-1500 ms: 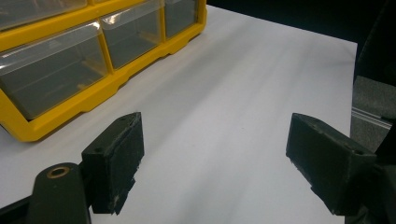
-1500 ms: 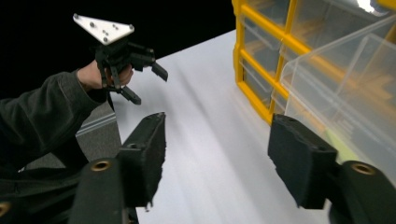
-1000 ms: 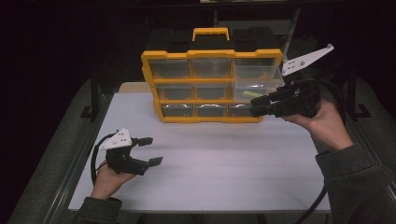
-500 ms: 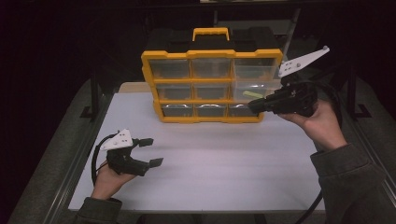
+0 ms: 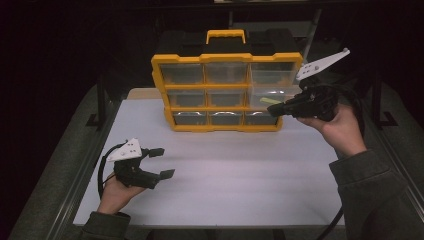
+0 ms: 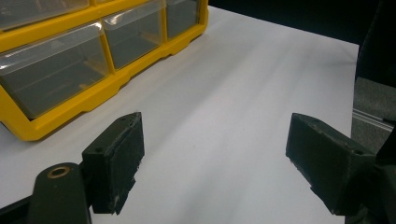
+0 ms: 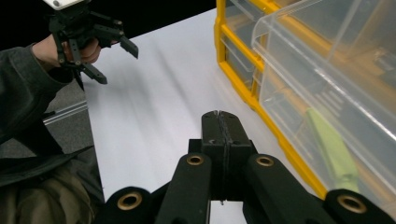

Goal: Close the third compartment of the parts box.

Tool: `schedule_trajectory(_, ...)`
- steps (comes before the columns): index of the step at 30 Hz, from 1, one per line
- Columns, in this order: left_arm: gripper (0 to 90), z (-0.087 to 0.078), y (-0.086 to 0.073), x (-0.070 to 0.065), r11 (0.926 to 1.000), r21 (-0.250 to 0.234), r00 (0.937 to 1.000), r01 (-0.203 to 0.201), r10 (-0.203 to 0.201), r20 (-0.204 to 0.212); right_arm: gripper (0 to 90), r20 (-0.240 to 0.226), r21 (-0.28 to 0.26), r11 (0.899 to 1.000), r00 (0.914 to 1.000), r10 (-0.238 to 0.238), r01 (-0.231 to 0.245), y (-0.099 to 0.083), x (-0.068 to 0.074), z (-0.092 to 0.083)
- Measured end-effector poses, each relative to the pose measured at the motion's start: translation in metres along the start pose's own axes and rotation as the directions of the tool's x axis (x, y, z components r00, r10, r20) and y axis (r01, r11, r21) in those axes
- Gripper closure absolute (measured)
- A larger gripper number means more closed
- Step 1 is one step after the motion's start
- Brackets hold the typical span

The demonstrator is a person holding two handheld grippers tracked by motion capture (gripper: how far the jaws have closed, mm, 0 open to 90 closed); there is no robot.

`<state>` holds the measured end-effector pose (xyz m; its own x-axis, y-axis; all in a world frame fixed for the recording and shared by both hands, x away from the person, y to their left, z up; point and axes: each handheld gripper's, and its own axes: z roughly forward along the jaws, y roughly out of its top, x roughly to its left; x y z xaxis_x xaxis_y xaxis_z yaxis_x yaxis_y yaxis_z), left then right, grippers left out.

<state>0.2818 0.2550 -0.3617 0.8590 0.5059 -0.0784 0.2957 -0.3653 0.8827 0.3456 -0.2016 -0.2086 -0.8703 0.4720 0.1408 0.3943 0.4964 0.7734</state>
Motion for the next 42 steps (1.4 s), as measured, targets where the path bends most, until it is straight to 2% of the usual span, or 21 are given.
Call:
schedule_trajectory(15,19.6,-0.002,0.0,0.001,0.9999,-0.009,1.0,-0.009,0.009,-0.003,88.8,0.043,0.023,1.0,0.9991,0.004,-0.005,0.01,-0.01,0.006)
schedule_trajectory(24,19.7,-0.003,0.0,0.001,0.9999,-0.016,1.0,-0.001,0.001,-0.005,88.8,0.075,0.038,0.999,0.9972,0.001,-0.004,0.017,-0.015,0.007)
schedule_trajectory(36,19.7,-0.004,0.001,0.001,0.9998,-0.018,1.0,-0.003,0.003,-0.005,88.9,0.083,0.052,0.999,0.9966,-0.009,0.004,0.023,-0.02,0.008)
schedule_trajectory(42,19.7,-0.005,0.001,0.001,0.9998,-0.019,1.0,-0.004,0.004,-0.005,88.9,0.092,0.058,0.998,0.9957,0.009,-0.015,0.024,-0.024,0.008)
